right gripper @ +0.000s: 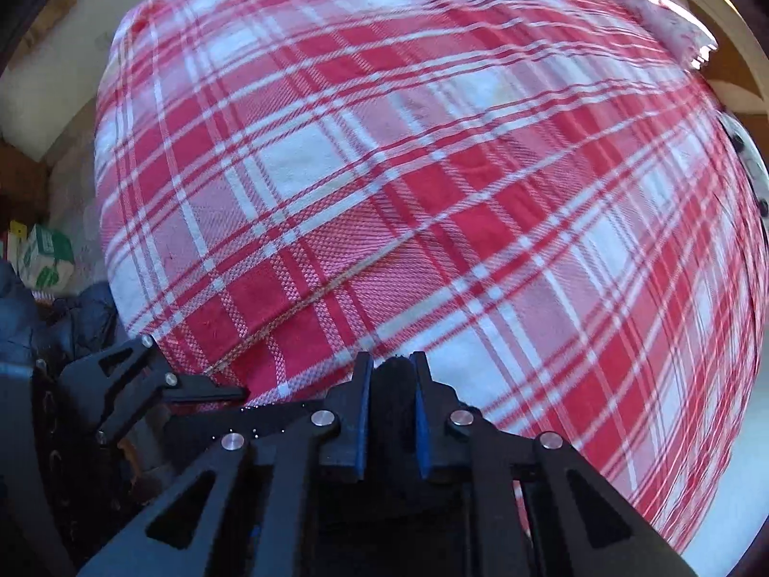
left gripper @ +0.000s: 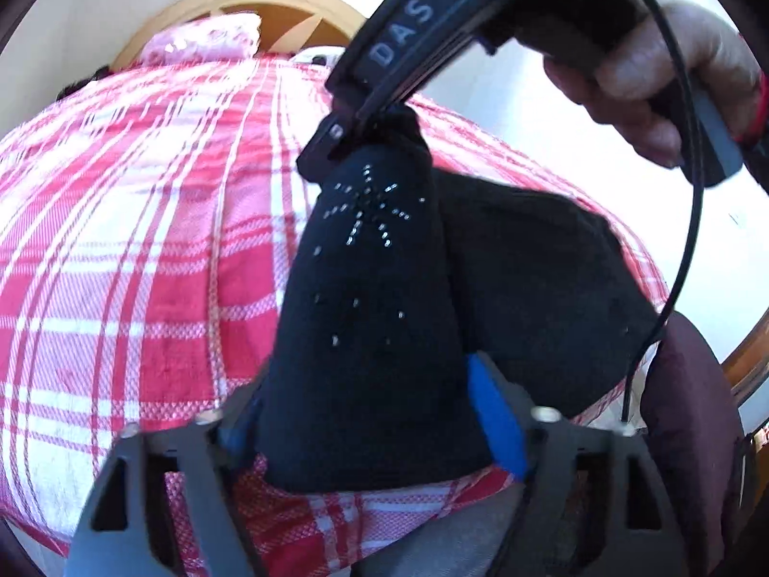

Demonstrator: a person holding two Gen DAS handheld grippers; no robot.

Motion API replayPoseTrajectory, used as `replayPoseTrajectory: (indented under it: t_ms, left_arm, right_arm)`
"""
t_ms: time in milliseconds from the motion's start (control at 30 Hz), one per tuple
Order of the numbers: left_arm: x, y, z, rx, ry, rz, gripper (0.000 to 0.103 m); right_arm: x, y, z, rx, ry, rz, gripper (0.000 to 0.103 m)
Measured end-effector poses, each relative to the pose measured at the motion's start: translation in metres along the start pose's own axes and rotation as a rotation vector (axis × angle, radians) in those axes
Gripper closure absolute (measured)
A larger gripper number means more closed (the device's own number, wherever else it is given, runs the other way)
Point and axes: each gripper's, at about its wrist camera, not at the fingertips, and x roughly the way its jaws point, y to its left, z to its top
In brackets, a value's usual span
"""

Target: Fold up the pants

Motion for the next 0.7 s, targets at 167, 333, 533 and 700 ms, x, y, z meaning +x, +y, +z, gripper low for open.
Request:
replayPoseTrajectory:
  t_ms: [167,333,533,700]
  left_arm:
    - [-0.008,-0.037,-0.001,0.183,-0.097,-0.016,0.086]
    - [-0.008,-0.06,-0.008,0.295,-0.121,0.043,0.086]
    - [-0.003,-0.064,-0.002,0.308,-0.111,0.08,0.086]
    - [-0.01,-0.076,-0.002,0.376,-0.143,0.095,0.086]
  right_arm:
    - [-0.017,-0.026,-0.015,0.191,-0.131,0.004,0.091]
    - [-0.007,-0.041,-0.015,0.374,-0.222,0.028,0.102]
    - [-0.034,-0.059,-0.001,0.406,-0.33,0.048,0.102]
    - [-0.057,-0.025,-0.003,0.206,-0.199,0.056,0.1]
